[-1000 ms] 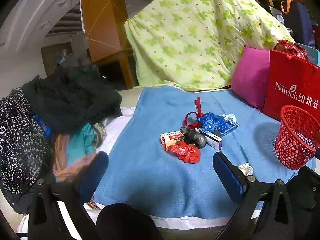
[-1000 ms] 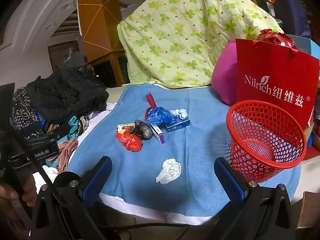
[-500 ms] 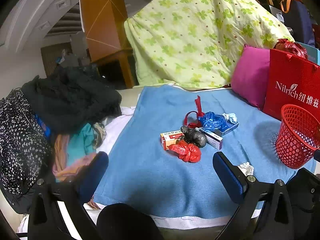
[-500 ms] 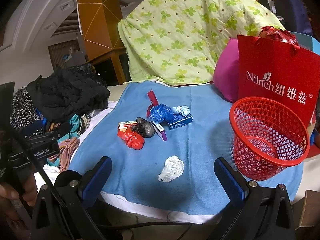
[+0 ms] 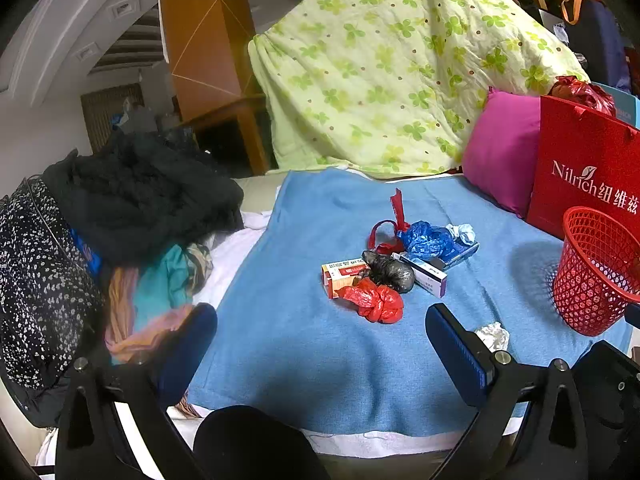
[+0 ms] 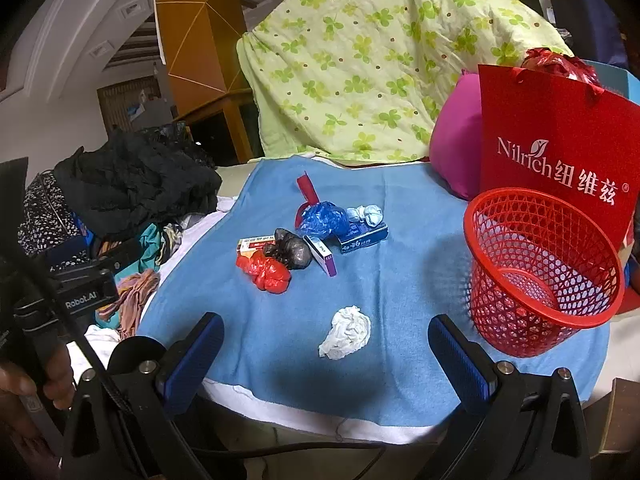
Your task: Collect trash
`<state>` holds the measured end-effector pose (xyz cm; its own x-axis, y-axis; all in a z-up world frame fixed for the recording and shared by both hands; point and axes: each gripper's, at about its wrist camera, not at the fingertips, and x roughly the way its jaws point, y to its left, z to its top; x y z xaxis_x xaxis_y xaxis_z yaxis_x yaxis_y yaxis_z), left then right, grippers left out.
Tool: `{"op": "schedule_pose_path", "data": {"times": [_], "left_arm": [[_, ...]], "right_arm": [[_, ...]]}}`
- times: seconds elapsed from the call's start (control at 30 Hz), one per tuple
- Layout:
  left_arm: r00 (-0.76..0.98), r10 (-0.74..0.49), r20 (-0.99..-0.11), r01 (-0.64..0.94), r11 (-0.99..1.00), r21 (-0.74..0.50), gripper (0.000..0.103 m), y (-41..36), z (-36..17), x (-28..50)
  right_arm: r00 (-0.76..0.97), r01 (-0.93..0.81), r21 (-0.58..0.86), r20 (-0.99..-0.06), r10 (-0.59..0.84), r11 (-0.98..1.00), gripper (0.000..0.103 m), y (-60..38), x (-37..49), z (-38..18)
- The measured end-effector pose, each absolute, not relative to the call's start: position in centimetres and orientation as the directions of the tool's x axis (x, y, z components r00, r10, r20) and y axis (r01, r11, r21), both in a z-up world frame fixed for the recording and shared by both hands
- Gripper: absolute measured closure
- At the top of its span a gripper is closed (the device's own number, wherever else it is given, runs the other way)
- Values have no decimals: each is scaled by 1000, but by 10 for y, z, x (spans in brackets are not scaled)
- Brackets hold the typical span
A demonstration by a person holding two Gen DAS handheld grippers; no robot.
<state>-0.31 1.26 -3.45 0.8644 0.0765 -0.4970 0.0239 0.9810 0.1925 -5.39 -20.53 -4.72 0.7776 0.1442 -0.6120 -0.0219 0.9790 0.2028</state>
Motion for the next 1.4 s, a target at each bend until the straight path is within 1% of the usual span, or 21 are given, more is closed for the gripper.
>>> {"op": "schedule_pose_path", "data": {"times": [0.33, 0.47, 0.53, 0.6, 0.63, 0.67, 0.7, 0.73, 0.83, 0.93, 1.03, 1.13, 1.17, 1.23, 1.27, 1.3, 1.33, 1.37, 1.4], "left_arm": [[855, 81, -512, 25, 980, 196, 0, 16, -42, 2], [838, 68, -541, 37, 983, 181, 0, 24, -56, 13], [825, 61, -562, 44, 984, 172, 0, 29, -65, 23], [800, 59, -597, 47, 986, 160, 0, 37, -77, 37], [787, 58, -614, 47, 987, 153, 0, 41, -83, 45], [774, 55, -630, 48, 988, 144, 0, 45, -89, 53], [764, 49, -644, 50, 990, 135, 0, 48, -93, 60], [751, 40, -659, 55, 991, 123, 0, 52, -98, 67], [703, 12, -711, 63, 995, 80, 0, 60, -113, 97], [661, -21, -750, 65, 997, 29, 0, 63, -123, 126], [638, -90, -765, 86, 995, -45, 0, 56, -131, 153], [604, -131, -786, 106, 991, -83, 0, 40, -145, 181], [590, -141, -795, 112, 989, -93, 0, 35, -150, 189], [554, -156, -818, 114, 987, -111, 0, 24, -162, 207], [530, -171, -831, 113, 985, -131, 0, 19, -170, 217], [514, -181, -838, 110, 983, -145, 1, 16, -176, 223], [498, -192, -846, 107, 981, -160, 5, 14, -181, 229], [479, -205, -854, 106, 979, -175, 17, 12, -188, 234], [453, -223, -863, 107, 975, -196, 32, 9, -195, 240]], "right_arm": [[763, -32, 225, -624, 169, 974, 0, -206, -52, -56], [740, -49, 267, -637, 215, 963, 1, -209, -43, -71], [722, -51, 280, -653, 229, 959, 7, -211, -34, -81], [689, -45, 289, -685, 239, 956, 18, -212, -20, -97], [675, -42, 300, -694, 248, 953, 20, -213, -14, -104], [653, -36, 323, -709, 267, 946, 26, -214, -4, -113], [630, -32, 342, -723, 285, 939, 29, -215, 6, -122], [612, -24, 357, -734, 296, 934, 30, -215, 14, -130], [552, 5, 408, -763, 338, 913, 36, -217, 42, -155], [516, 38, 424, -784, 346, 905, 36, -218, 63, -173], [485, 67, 433, -801, 350, 899, 36, -218, 77, -189], [452, 93, 458, -810, 372, 884, 36, -219, 85, -202], [446, 98, 463, -812, 377, 881, 38, -219, 86, -204], [431, 106, 471, -816, 386, 876, 45, -219, 89, -211], [424, 109, 475, -817, 391, 873, 51, -218, 90, -213], [421, 109, 479, -816, 396, 871, 55, -218, 91, -216], [421, 107, 481, -815, 399, 870, 57, -218, 91, -216], [422, 101, 483, -812, 402, 870, 64, -217, 91, -217], [424, 98, 485, -810, 405, 869, 67, -218, 91, -217]]}}
